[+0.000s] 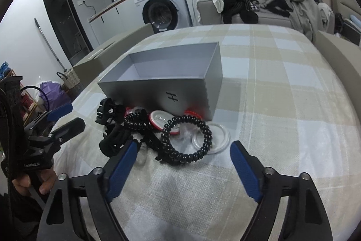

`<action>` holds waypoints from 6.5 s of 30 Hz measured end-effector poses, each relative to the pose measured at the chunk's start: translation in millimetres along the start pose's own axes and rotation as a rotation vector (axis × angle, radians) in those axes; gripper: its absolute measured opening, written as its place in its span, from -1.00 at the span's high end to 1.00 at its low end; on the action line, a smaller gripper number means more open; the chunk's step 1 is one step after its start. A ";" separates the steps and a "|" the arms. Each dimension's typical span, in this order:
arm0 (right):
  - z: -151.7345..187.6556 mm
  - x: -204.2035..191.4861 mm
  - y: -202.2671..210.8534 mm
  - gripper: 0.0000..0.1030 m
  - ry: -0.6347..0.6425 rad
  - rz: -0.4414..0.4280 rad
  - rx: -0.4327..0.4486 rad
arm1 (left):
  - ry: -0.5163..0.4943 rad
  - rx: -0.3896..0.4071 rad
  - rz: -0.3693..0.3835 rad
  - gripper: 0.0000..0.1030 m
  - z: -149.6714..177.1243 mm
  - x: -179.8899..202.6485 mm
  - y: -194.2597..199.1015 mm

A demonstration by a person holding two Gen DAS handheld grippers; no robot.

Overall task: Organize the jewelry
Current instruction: 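Move the right gripper toward the black beaded bracelet beside the grey box, then close the right gripper on the black beaded bracelet and lift it, then carry the bracelet into the grey box with the right gripper while the left gripper grasps a black claw clip, then open both grippers to drop bracelet and claw clip into the box, then grasp a black claw clip with the right gripper while the left gripper grasps a black hair tie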

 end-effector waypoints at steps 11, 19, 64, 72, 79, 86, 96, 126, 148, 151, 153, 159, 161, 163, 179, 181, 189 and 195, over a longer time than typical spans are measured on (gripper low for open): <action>-1.0 2.3 -1.8 -0.61 -0.001 0.013 -0.001 | -0.005 -0.019 0.013 -0.98 0.2 3.4 -4.3; -4.0 -5.1 -11.3 -0.49 0.037 0.024 -0.022 | -0.016 -0.033 0.017 -0.98 -0.2 5.6 -7.7; -4.8 3.9 6.9 0.29 -0.015 -0.035 0.063 | 0.109 -0.215 0.134 -0.07 -4.2 -6.3 -48.5; -5.1 3.1 12.4 0.29 -0.018 -0.049 0.094 | 0.086 -0.140 0.157 0.11 -2.4 -1.6 -19.7; -14.7 -2.4 26.6 0.29 -0.019 -0.048 0.181 | 0.019 0.001 0.127 0.11 -17.0 5.3 9.1; -29.3 -6.5 28.2 0.29 -0.012 -0.038 0.208 | 0.015 0.056 0.118 0.11 -35.9 -0.1 12.1; -52.8 -15.2 29.3 0.29 0.000 -0.050 0.236 | 0.022 0.063 0.112 0.11 -57.1 -3.4 -1.7; -79.6 -11.4 -25.1 0.04 -0.116 -0.057 0.119 | 0.010 0.056 0.106 0.09 -58.8 4.8 -39.2; -35.3 5.1 11.1 -1.00 -0.052 -0.028 0.118 | 0.038 0.014 0.129 -0.98 -34.2 4.9 -2.3; -23.4 4.6 6.5 -1.00 -0.036 0.013 0.080 | 0.056 0.004 0.146 -0.98 -19.9 10.8 -5.5; -16.4 4.4 4.6 -1.00 -0.019 0.044 0.060 | 0.028 -0.026 0.148 -0.98 -15.7 16.5 -8.1; -6.9 11.7 -3.9 -0.79 -0.049 0.030 -0.024 | -0.029 -0.061 0.152 -0.98 -11.6 28.3 -11.2; -4.4 11.5 -7.4 -0.70 -0.039 0.042 -0.044 | -0.046 -0.071 0.153 -0.98 -9.9 30.6 -11.8; -1.6 8.6 -9.5 -0.69 -0.019 0.055 -0.048 | -0.056 -0.079 0.156 -0.98 -8.7 31.8 -11.8; 11.1 -16.0 -19.6 0.10 0.116 0.026 -0.093 | -0.168 -0.114 0.229 -0.56 2.3 49.7 -7.2; 11.9 -21.2 -20.9 0.22 0.140 0.033 -0.096 | -0.164 -0.122 0.239 -0.49 2.5 49.0 -8.1; 12.7 -30.3 -27.3 0.39 0.202 0.070 -0.089 | -0.167 -0.131 0.240 -0.44 3.4 49.7 -9.2; 19.9 -19.6 -7.7 0.39 0.194 0.042 -0.121 | -0.154 -0.125 0.247 -0.44 2.9 46.1 -8.0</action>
Point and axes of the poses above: each gripper's, at about its wrist camera, not at the fingertips, and y roughly against the way its jaws point, x to its right, z to its underside, the point moved 3 cm from there along -y, roughly the way its jaws point, and after that the axes turned 7 degrees about -y, right-handed, at the moved point
